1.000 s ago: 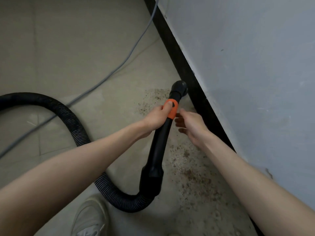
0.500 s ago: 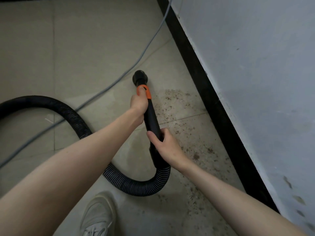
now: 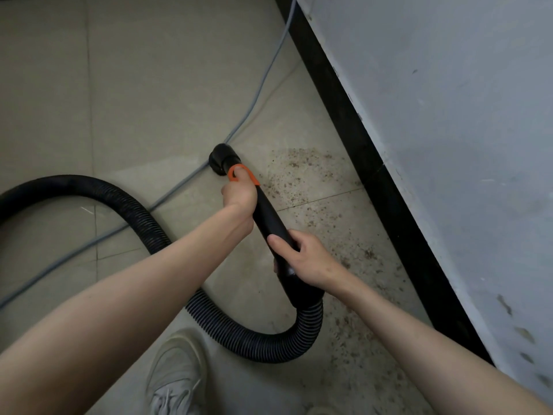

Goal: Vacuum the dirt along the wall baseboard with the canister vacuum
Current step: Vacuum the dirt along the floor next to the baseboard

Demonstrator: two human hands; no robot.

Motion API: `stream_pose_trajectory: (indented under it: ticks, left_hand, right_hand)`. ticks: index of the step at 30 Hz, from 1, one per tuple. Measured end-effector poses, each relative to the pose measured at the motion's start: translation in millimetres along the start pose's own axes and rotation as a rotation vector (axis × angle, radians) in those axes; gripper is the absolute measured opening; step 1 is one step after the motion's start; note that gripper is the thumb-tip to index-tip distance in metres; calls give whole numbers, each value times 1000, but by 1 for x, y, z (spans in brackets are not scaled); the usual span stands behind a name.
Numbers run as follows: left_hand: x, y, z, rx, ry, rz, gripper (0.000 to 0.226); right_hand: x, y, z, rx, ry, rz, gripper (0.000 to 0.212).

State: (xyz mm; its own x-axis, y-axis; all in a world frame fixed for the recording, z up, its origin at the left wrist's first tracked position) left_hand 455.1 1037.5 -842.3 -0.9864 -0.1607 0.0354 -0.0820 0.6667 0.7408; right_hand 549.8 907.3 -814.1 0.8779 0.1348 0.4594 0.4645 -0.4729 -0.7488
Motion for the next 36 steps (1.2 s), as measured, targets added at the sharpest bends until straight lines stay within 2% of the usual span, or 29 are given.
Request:
stream_pose_trajectory:
  ticks: [4,9,17,20,24,29,36]
  left_hand:
    - [-4,-9,-4,4,-18,52,56]
    - [-34,-12,-15,-25,-209,38,46]
    - [-66,7,-23,86,-418,19,38]
    - [-67,8,-20,92,-423,33,39]
    - [-72,14,-19,14,-394,151,42]
    - [-94,1,-36,-20,-494,293,42]
    - [-125,-20,-54,41,-598,302,45]
  right_hand:
    - [4,8,-9,-22,-78,70,30]
    - [3,12,-19,-99,-181,242,24]
    - [27,-4,-8,-127,118,6,28]
    - [31,-8,-7,-115,152,-84,28]
    - [34,-7,-4,-143,165,-160,32]
    - [43,8,-14,-203,215,-173,34]
    - [59,31,-29,-266,298,-214,33]
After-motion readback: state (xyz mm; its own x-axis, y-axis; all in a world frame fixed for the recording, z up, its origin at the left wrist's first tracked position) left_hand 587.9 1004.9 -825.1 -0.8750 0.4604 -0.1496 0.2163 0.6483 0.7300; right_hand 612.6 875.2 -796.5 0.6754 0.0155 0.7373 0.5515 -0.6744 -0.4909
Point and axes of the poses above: each hand's wrist, its own z-axis towards the middle knuckle, its own x-axis out of the back of the hand, y = z × x, the point moved 7 cm from there along z, towards the middle knuckle, and after that the axes turned 13 degrees about -z, right-handed, at the moved point
